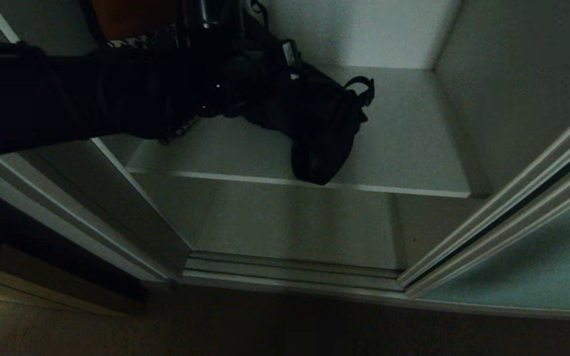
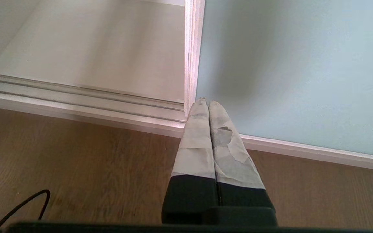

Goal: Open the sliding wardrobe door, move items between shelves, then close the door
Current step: Place the bag on the lower shelf

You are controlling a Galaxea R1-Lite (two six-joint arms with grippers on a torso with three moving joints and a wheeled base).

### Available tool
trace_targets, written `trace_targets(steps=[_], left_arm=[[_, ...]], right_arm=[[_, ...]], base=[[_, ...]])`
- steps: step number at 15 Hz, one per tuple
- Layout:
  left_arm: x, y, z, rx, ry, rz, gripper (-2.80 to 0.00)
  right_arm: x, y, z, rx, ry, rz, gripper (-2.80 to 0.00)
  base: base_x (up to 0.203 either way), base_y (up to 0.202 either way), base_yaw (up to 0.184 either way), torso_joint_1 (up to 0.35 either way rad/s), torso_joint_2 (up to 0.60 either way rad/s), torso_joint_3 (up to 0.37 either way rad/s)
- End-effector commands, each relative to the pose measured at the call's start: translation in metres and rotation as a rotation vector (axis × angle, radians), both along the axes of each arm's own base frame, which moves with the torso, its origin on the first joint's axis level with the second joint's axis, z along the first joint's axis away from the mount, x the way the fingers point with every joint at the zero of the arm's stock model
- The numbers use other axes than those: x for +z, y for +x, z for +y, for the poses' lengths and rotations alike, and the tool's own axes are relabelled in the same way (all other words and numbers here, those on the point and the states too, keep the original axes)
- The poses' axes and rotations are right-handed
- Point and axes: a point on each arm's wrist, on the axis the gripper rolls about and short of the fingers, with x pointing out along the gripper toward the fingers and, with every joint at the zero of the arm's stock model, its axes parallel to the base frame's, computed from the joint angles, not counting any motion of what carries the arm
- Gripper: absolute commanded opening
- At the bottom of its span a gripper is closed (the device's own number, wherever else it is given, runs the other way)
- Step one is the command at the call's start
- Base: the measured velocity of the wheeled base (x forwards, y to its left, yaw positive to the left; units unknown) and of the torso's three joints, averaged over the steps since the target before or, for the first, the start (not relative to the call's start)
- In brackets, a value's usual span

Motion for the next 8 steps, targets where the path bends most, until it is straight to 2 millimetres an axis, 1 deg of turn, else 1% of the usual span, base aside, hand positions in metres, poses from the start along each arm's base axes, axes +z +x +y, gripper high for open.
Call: trace_targets(steps=[1,5,7,8], left_arm=[[0.021,-0.024,0.010,-0.006,-0.003,-0.033,-2.80],[0.047,-0.062,0.036,-0.010,0.117,-0.052,-2.80],[0.056,-0.079,0.039,-0.027,0.138,-0.087,-2.80],[0.055,-0.084,0.039,-0.033,0.155,-0.085,-2.80]], right_arm=[[0.000,0.000,0.000,0.000,0.000,0.001,-2.80],[0.000,0.000,0.000,0.000,0.000,0.001,-2.80],[0.000,0.000,0.000,0.000,0.000,0.001,-2.80],[0.000,0.000,0.000,0.000,0.000,0.001,-2.80]], base=[[0.000,0.000,0.000,0.000,0.00,0.000],[0.000,0.000,0.000,0.000,0.00,0.000],[0.000,0.000,0.000,0.000,0.00,0.000],[0.000,0.000,0.000,0.000,0.00,0.000]])
